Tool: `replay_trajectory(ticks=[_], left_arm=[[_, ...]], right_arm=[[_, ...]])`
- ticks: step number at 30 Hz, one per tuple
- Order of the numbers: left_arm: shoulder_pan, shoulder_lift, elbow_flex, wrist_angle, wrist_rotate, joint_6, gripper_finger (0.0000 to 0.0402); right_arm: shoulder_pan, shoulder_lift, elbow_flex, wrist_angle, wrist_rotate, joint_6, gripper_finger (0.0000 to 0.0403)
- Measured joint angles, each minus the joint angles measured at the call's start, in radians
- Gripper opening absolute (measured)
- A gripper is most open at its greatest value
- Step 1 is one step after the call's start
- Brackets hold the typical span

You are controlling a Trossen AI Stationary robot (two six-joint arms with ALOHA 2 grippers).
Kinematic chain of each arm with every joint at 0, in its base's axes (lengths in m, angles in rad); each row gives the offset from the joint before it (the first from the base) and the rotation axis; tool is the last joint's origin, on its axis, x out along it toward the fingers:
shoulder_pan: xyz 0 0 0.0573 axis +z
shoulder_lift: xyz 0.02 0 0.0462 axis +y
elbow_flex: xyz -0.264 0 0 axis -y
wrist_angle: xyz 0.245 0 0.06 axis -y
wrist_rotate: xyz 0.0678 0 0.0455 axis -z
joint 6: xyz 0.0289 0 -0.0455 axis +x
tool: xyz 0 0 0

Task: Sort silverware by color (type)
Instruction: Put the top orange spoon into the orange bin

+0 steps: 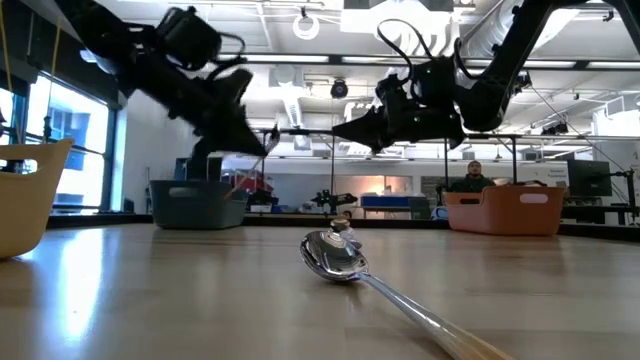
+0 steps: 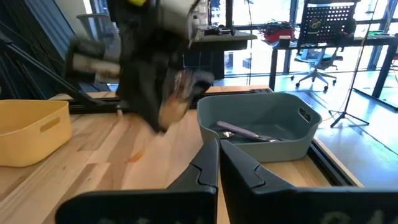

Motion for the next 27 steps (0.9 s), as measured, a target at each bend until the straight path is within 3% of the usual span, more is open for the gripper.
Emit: replay_trajectory(ticks=[5,10,16,21,27], left_arm=[[0.061,0.032,0.002,0.325,0.085,0.123,0.0001],[0.117,0.092,0.002,0.55,0.216,0.18,0.0001],[0.194,0.167,0.002,0.702,0.366,0.188,0.0],[0.241,0.225,0.002,0.821,0.48,0.185,0.0],[0.26,0.28,0.002,0.978,0.565,0.126,0.0]], right_arm=[[0.067,0.0,0.015,-0.009,0.076,-0.02,0.0],[0.132,0.0,0.099,-0.096,0.078,0.025,0.0009],[0.172,0.0,0.217,-0.287,0.078,0.077,0.0088],[0.189,0.0,0.281,-0.328,0.079,0.14,0.0158],[0.191,0.0,0.313,-0.34,0.113,0.134,0.0182]])
